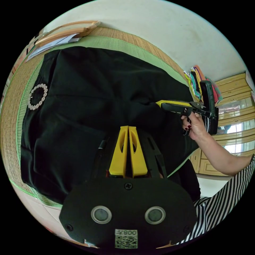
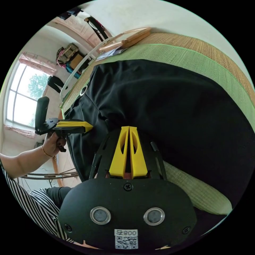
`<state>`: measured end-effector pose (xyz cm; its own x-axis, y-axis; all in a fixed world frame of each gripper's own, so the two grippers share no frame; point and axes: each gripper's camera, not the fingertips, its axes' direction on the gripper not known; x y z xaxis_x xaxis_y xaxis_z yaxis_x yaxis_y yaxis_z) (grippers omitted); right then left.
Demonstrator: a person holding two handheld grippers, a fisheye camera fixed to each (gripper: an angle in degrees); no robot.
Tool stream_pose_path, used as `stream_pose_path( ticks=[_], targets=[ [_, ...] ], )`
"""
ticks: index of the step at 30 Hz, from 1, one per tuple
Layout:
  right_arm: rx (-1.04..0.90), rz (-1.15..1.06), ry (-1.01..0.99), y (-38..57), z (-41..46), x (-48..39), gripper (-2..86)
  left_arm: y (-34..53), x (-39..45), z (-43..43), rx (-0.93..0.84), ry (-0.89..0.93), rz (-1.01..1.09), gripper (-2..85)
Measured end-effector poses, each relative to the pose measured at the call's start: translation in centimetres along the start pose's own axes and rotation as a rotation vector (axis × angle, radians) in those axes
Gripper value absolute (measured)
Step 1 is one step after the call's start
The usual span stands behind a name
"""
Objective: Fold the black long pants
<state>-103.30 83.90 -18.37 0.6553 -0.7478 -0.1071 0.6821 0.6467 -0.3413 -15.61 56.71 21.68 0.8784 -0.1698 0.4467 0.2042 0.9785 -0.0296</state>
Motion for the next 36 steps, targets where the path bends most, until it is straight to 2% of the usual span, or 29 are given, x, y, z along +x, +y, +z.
stream_pose_path(
  ticks=[4,6,9,12,18,20,22,26,29,34,36],
  targets=[
    [0.071,-0.019,0.010,0.5,-2.4,-1.3,0.1,2.0,-0.4,-1.7,0.010,-0.021,-0.002,0.1],
    [0.082,-0.039,-0.004,0.8,-2.6,-2.2,0.1,2.9,-1.0,-1.3,-0.060,-0.044,-0.019,0.1],
    [0.065,-0.084,0.006,1.1,-2.2,-4.0,0.1,3.8,-1.8,-2.3,-0.024,-0.020,-0.070,0.1],
    [0.069,-0.106,-0.007,0.8,-2.0,-4.8,0.1,3.4,-2.1,-4.3,0.086,-0.022,-0.076,0.2],
    [0.018,-0.139,0.010,-0.5,-0.1,-5.3,0.1,-1.4,-4.2,-6.7,0.203,-0.157,-0.148,0.2],
    [-0.043,-0.140,0.033,-0.4,1.6,-5.1,0.1,-2.9,-5.2,-6.7,0.191,-0.150,-0.204,0.2],
    [0.000,-0.151,0.047,0.8,2.5,-5.0,0.1,-3.9,-6.1,-6.3,0.139,-0.226,-0.257,0.3],
    [0.024,-0.141,0.050,1.9,3.1,-4.4,0.1,-3.4,-6.1,-7.1,0.136,-0.182,-0.238,0.2],
    [-0.004,-0.129,0.020,2.1,3.3,-3.4,0.2,-2.7,-4.8,-8.6,0.107,-0.265,-0.237,0.2],
    [0.095,-0.113,0.022,6.4,0.1,-1.7,0.2,0.8,-1.4,-12.1,0.172,-0.138,-0.170,0.1],
    [0.088,-0.102,0.030,8.7,0.0,-1.0,0.2,2.2,-0.2,-12.3,0.145,-0.107,-0.142,0.2]
  ],
)
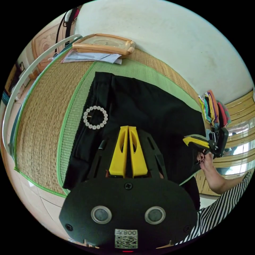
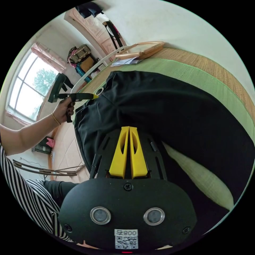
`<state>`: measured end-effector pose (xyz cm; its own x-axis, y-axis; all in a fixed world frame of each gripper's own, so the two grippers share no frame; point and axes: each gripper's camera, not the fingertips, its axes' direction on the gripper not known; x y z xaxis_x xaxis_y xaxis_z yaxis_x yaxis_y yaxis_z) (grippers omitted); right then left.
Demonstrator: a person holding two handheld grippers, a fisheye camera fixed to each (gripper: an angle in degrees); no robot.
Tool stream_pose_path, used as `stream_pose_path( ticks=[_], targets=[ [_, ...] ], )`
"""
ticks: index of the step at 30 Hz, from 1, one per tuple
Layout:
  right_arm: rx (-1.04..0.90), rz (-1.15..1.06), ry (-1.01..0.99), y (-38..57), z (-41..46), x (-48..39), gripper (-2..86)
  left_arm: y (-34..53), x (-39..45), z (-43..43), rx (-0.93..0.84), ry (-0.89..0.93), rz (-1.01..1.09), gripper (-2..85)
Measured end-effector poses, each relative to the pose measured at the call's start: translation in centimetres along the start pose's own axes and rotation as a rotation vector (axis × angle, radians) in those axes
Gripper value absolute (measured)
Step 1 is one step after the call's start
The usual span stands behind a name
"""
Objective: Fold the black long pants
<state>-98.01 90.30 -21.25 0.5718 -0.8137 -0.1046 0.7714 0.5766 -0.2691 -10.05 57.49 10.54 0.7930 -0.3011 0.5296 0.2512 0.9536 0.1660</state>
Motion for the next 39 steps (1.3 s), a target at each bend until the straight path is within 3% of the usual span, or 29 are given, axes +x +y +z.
stream_pose_path(
  ticks=[3,4,7,11,13,15,21,31,35,39],
  targets=[
    [-0.110,0.024,0.016,3.7,2.3,0.8,0.2,1.9,0.5,0.6,-0.103,-0.036,-0.025,0.2],
    [-0.169,0.029,0.024,4.9,3.7,1.1,0.2,2.4,0.5,-0.2,-0.041,-0.005,-0.043,0.2],
    [-0.126,0.039,0.019,7.0,3.3,1.4,0.2,2.1,1.2,-2.1,-0.040,0.063,-0.122,0.1],
    [-0.089,0.038,0.072,10.5,2.8,1.7,0.2,2.0,5.2,-4.5,-0.037,0.098,0.015,0.1],
    [-0.169,0.087,0.068,13.5,5.0,3.2,0.2,1.9,7.6,-4.2,-0.133,0.079,0.086,0.1],
    [-0.116,0.135,-0.017,15.5,5.3,4.5,0.2,1.7,9.0,-3.7,-0.204,0.058,0.118,0.1],
    [-0.037,0.211,-0.014,20.8,4.9,8.2,0.2,-0.9,13.8,-8.4,-0.126,0.155,0.112,0.2],
    [0.221,0.452,0.216,30.4,0.3,21.0,0.1,-10.2,30.2,-11.2,-0.151,0.164,0.383,0.2],
    [0.235,0.490,0.314,30.7,0.1,26.1,0.1,-13.1,34.2,-11.3,-0.194,0.161,0.344,0.1],
    [0.107,0.528,0.303,31.7,5.1,30.2,0.1,-13.9,36.9,-12.8,-0.237,0.132,0.303,0.1]
  ],
)
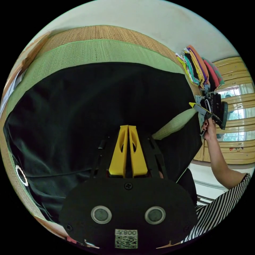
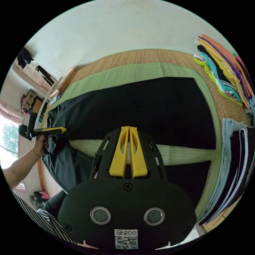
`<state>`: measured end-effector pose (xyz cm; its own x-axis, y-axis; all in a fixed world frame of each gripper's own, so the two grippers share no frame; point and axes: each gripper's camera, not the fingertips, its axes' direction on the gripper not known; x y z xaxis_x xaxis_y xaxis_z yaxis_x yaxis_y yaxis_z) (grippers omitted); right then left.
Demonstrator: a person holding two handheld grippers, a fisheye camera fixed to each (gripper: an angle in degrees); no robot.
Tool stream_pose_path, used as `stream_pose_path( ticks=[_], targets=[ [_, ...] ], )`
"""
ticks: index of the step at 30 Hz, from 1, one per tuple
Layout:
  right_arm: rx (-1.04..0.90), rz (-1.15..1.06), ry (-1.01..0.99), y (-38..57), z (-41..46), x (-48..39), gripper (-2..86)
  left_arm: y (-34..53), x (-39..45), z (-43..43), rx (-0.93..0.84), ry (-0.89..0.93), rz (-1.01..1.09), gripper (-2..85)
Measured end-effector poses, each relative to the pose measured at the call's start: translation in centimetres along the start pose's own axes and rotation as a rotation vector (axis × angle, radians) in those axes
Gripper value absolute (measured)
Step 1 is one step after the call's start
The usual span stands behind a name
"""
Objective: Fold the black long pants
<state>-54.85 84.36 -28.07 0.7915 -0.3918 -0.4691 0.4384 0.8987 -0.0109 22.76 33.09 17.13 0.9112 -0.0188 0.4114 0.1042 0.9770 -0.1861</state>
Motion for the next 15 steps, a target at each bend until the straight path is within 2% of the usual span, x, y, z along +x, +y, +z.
stream_pose_path(
  ticks=[2,9,15],
  targets=[
    [0.036,-0.005,-0.007,1.7,1.4,0.2,0.1,0.0,1.0,-1.3,-0.013,0.032,-0.014,0.1],
    [0.090,0.014,-0.055,7.5,4.5,2.4,0.4,-1.4,7.2,-7.2,-0.015,-0.025,0.014,0.5],
    [0.290,0.222,0.059,13.6,1.8,9.9,2.3,-6.5,16.0,-11.6,0.040,0.115,0.203,3.8]
  ],
)
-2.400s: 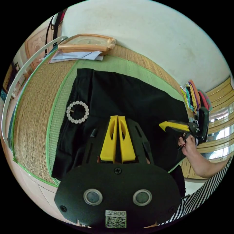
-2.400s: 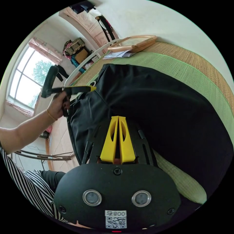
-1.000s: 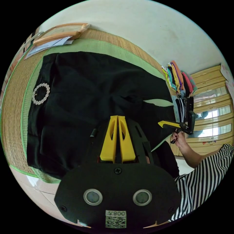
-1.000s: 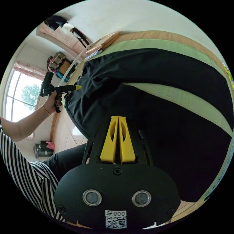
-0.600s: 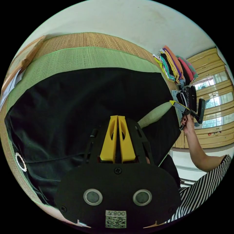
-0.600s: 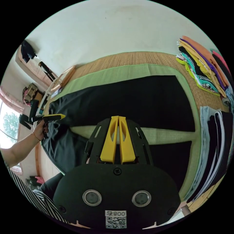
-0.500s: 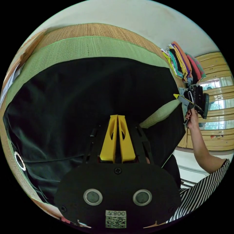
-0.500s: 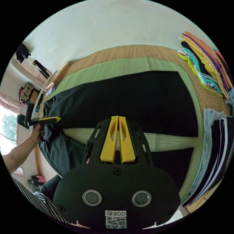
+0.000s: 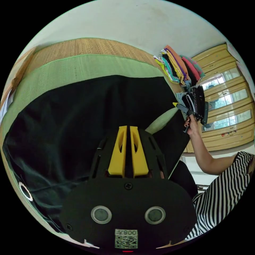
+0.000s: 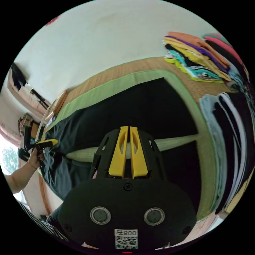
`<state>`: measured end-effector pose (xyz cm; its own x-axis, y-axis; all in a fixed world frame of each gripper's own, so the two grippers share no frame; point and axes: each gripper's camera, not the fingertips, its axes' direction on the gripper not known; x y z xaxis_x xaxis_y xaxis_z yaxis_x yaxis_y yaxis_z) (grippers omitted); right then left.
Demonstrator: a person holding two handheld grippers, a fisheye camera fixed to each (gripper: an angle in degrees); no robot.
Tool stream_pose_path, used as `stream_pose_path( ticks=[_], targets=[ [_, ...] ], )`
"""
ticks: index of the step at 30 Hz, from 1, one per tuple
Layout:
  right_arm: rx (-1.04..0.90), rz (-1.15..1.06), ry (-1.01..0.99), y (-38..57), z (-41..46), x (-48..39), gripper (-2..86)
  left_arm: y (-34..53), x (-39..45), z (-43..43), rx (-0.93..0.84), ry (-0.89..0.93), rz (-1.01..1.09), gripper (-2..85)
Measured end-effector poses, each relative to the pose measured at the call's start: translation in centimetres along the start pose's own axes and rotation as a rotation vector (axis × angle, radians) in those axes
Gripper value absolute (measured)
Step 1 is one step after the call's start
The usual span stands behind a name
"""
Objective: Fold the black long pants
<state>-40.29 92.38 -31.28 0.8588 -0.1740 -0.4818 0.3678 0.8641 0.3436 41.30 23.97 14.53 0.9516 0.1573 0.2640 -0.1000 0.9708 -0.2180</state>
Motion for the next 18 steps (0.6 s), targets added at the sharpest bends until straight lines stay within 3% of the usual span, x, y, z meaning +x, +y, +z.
stream_pose_path(
  ticks=[7,18],
  targets=[
    [0.035,0.158,0.186,4.0,-1.0,10.5,7.3,-13.6,11.5,1.3,-0.040,0.064,0.277,7.4],
    [-0.017,0.078,0.239,7.8,3.3,14.3,7.4,-31.1,26.6,4.6,-0.056,0.040,0.363,9.5]
  ],
)
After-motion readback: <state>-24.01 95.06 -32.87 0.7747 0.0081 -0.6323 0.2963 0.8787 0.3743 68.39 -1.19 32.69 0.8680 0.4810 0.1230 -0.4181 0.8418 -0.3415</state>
